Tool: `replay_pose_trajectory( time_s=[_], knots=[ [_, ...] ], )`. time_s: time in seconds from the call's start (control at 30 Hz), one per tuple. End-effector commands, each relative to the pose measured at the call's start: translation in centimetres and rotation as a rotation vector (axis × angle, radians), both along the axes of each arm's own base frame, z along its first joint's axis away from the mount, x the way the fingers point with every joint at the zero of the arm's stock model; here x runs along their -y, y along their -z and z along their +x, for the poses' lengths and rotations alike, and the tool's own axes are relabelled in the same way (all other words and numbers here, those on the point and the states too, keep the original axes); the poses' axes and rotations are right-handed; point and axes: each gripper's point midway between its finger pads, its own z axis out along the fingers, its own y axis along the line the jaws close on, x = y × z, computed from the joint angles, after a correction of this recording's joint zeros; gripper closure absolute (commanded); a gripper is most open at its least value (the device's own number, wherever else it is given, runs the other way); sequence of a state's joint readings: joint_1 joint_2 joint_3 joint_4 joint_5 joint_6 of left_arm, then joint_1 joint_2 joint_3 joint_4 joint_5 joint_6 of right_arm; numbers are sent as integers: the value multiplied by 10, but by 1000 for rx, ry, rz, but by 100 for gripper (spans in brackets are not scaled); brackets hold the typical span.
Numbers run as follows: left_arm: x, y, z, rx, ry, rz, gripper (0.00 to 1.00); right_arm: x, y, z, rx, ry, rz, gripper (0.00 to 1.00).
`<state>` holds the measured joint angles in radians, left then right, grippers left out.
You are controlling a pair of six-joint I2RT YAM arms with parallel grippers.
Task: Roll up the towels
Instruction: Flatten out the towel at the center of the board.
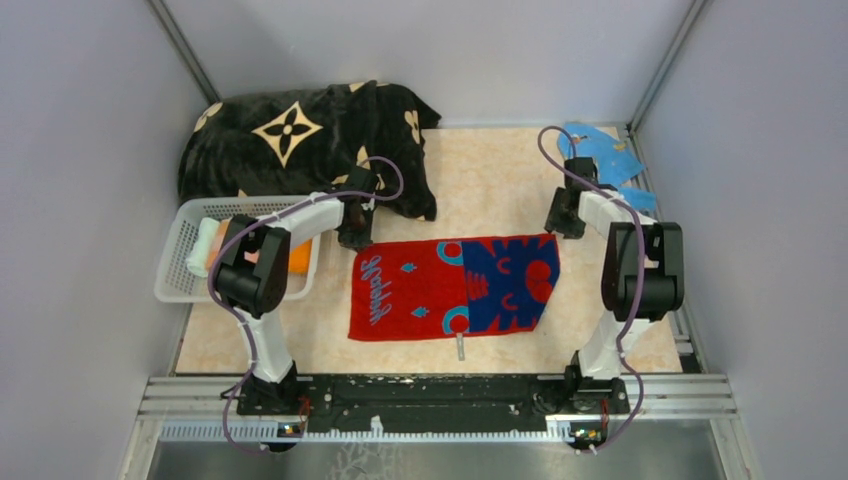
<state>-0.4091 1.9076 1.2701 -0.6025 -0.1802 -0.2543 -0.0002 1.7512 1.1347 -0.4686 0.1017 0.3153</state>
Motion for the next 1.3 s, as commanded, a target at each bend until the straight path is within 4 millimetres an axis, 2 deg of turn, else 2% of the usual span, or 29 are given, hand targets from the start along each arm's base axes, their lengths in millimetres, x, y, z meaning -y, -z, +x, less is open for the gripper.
replay_pose_trajectory(
  time_s=[0.0, 0.13, 0.5, 0.6, 0.73, 0.8, 0.9, 1.0, 1.1, 1.17, 1.27],
  knots=[
    [-14, 52, -29, -148, 9, 68, 93, -2, -8, 17, 8, -64, -11, 60],
    [-13, 51, -27, -141, 8, 64, 95, 2, 4, 12, -45, -64, -35, 62],
    [-15, 53, -28, -145, 4, 70, 97, -8, 50, -16, -216, -73, 27, 69],
    [-16, 52, -26, -139, 4, 75, 97, -11, 59, -25, -248, -66, 42, 82],
    [-16, 44, -18, -114, -4, 68, 100, -14, 57, -20, -228, -69, 54, 100],
    [-15, 34, -11, -87, -1, 58, 100, -14, 45, -10, -183, -71, 52, 100],
    [-10, 7, 8, -13, 11, 38, 100, -13, 10, 13, -75, -66, 42, 100],
    [-5, -47, 37, 123, 13, 14, 100, -11, -41, 34, 64, -52, 33, 100],
    [-5, -108, 57, 279, 15, -2, 100, -10, -106, 50, 238, -38, 26, 100],
    [-6, -150, 66, 388, 18, -9, 100, -9, -153, 53, 359, -38, 24, 100],
    [-11, -210, 71, 541, 19, -22, 100, -9, -205, 52, 490, -39, 22, 100]
  ],
)
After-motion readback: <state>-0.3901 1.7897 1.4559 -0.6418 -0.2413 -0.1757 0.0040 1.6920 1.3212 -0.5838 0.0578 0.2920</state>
